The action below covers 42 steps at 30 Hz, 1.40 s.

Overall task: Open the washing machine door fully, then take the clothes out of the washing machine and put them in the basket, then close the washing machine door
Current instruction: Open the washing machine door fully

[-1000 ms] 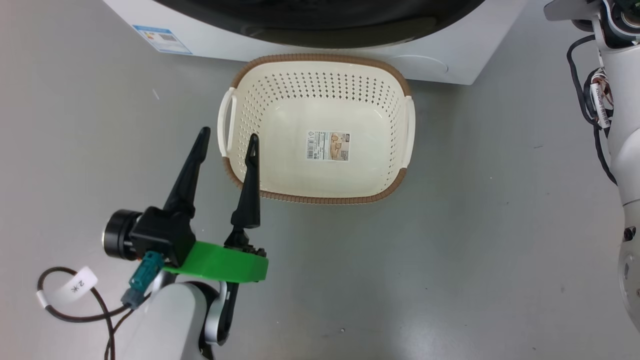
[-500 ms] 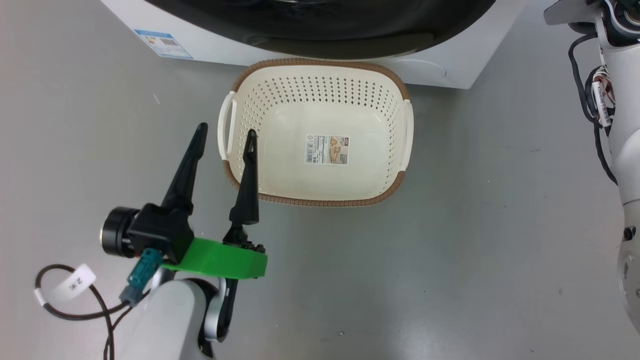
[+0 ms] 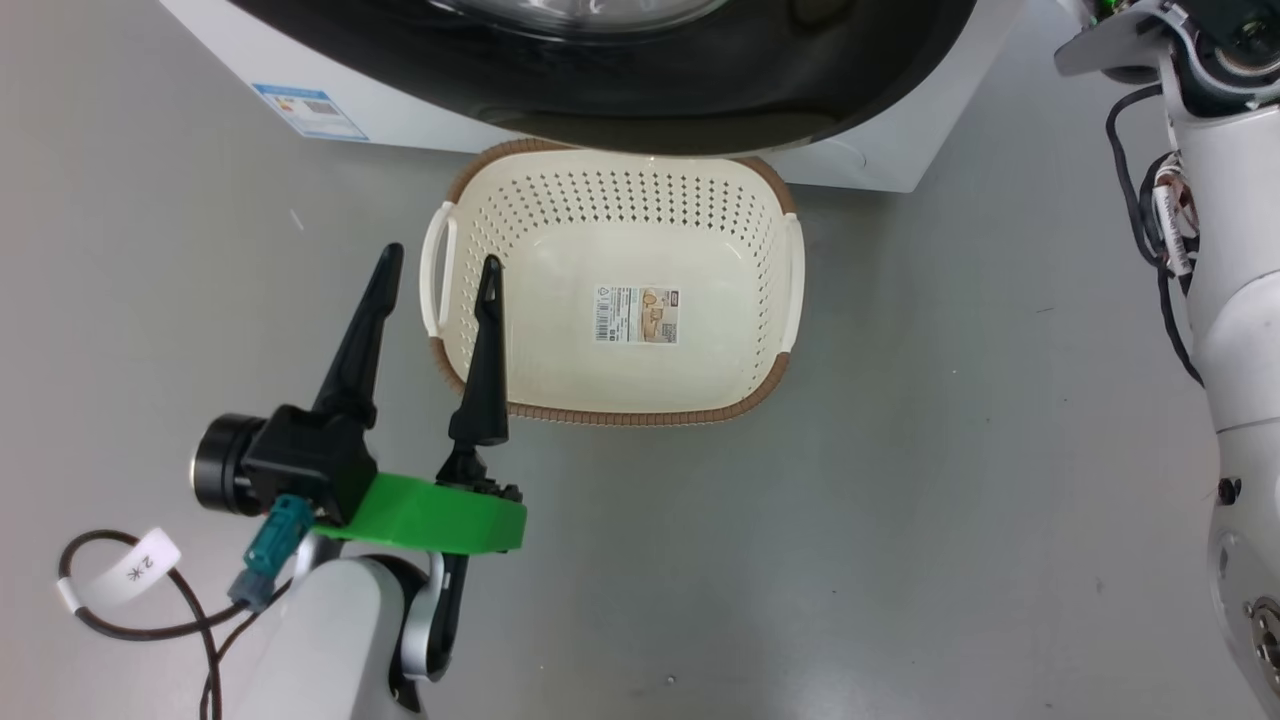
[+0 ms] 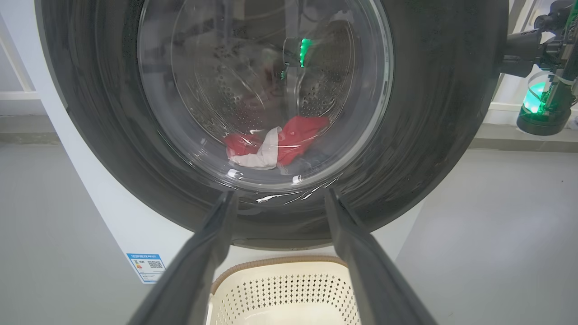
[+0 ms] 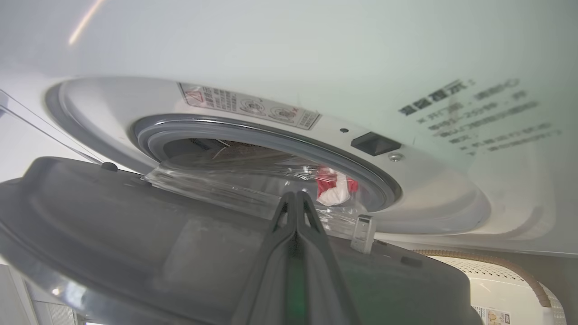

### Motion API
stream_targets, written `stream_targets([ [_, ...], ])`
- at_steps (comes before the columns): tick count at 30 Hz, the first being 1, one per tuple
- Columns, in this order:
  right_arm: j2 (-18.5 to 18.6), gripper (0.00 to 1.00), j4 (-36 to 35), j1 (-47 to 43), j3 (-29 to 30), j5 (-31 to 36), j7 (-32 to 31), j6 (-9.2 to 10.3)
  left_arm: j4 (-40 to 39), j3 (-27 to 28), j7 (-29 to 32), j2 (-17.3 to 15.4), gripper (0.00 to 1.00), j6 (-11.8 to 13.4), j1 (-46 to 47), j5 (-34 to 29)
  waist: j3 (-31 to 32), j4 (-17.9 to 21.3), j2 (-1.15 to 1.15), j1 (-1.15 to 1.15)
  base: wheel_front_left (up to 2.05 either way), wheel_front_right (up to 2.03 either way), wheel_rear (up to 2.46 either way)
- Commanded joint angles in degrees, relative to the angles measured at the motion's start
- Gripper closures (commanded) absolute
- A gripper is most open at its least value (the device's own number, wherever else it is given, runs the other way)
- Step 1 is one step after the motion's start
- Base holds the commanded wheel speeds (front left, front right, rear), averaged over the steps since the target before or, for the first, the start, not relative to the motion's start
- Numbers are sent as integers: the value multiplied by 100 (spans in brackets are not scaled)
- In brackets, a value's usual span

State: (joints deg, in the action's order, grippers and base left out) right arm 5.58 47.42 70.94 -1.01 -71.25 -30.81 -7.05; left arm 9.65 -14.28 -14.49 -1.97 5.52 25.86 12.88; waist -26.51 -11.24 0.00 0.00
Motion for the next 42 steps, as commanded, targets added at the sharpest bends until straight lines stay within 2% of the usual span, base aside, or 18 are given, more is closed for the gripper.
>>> stream_targets([
  [1, -243, 100, -177, -151, -119, -18, -100, -44, -126, 218, -51, -91, 0, 17, -24, 32, 33, 27, 0, 0, 0, 0, 0],
  [15, -267, 100, -383, -637, -221, -162, -280, -44, -81, 312, -51, -91, 0, -20, -83, -30, 281, 144, 0, 0, 0, 0, 0],
  [33, -269, 100, -794, -1348, -815, -780, -289, -44, -24, 376, -51, -91, 0, -48, -282, -77, 753, 196, 0, 0, 0, 0, 0],
  [42, -269, 100, -932, -1733, -906, -888, -370, -44, -38, 458, -51, -91, 0, -49, -426, -92, 1014, 173, 0, 0, 0, 0, 0],
])
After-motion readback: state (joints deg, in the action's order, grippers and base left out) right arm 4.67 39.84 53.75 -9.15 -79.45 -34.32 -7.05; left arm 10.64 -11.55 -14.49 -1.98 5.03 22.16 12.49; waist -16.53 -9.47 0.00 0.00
